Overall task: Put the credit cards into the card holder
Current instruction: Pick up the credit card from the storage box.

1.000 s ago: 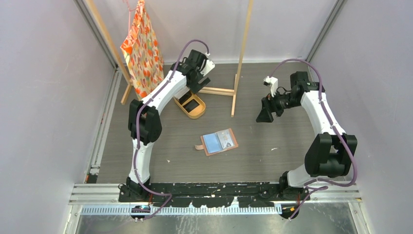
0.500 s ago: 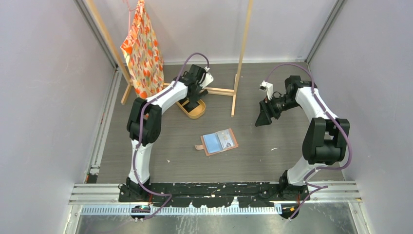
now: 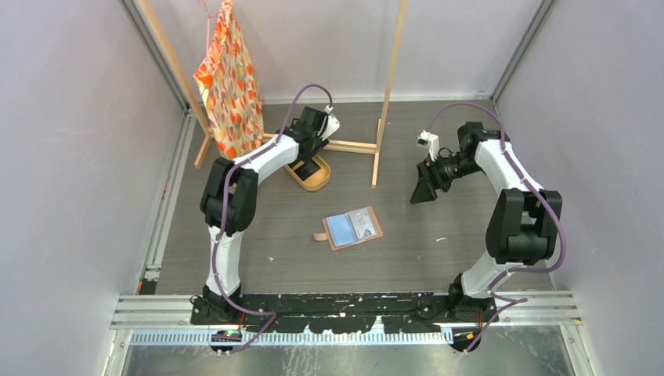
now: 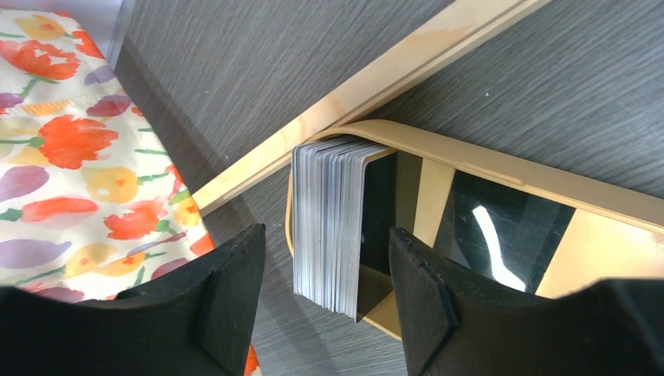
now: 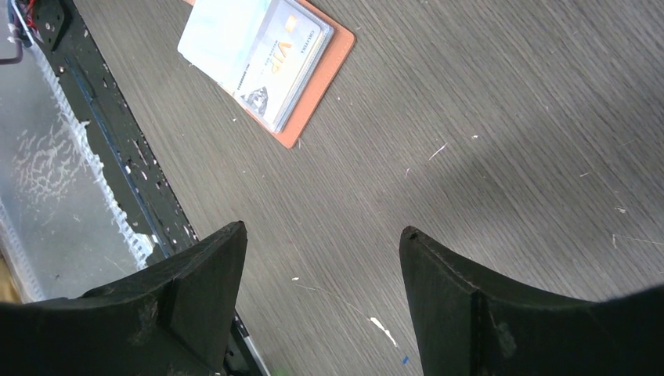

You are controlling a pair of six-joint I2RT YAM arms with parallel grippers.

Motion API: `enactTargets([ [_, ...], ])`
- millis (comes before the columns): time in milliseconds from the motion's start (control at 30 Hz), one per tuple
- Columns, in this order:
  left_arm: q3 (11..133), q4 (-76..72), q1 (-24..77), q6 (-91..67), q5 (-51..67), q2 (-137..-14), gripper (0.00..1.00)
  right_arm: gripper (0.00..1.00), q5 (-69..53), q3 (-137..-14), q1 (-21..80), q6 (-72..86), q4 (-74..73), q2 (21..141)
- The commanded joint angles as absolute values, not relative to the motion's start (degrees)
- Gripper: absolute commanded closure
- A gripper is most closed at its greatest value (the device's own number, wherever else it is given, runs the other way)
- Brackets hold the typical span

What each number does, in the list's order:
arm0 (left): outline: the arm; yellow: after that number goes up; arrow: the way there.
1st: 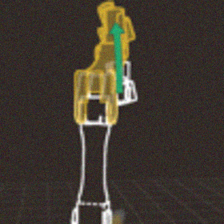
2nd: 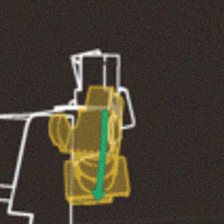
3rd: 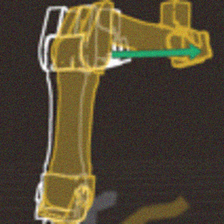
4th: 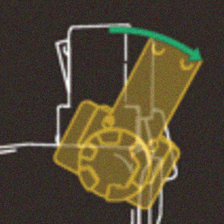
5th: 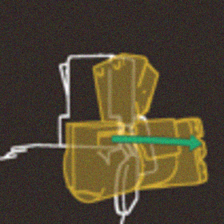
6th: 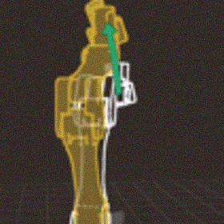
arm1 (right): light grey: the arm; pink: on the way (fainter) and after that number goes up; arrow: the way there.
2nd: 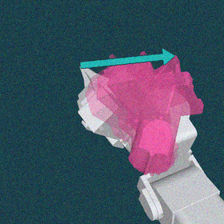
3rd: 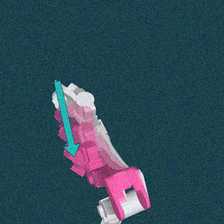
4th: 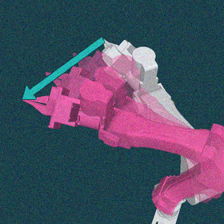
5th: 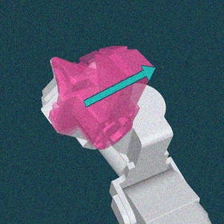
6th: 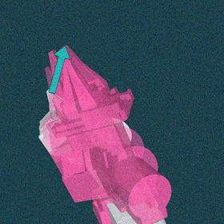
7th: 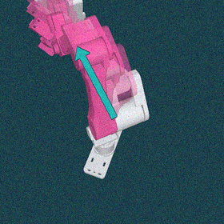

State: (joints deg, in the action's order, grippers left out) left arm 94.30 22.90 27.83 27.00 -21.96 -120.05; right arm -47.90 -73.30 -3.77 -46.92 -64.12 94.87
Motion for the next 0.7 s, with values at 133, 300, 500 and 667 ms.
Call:
enactTargets([
  [133, 95.59, 20.47, 27.51, 26.10, -23.25, -117.80, 0.42, 0.24, -48.91, -74.57, -3.78, -48.60, -65.12, 94.14],
  [300, 96.51, 21.80, 27.51, 25.93, -22.57, -118.66, 0.42, 0.25, -49.04, -74.63, -3.78, -49.04, -65.48, 94.46],
  [500, 97.93, 24.09, 27.51, 25.61, -21.38, -119.97, 0.40, 0.25, -49.13, -74.71, -3.78, -49.13, -65.58, 94.54],
  [667, 98.84, 25.02, 27.51, 25.80, -22.25, -121.17, 0.39, 0.25, -49.13, -74.74, -3.78, -49.21, -65.71, 94.58],
])
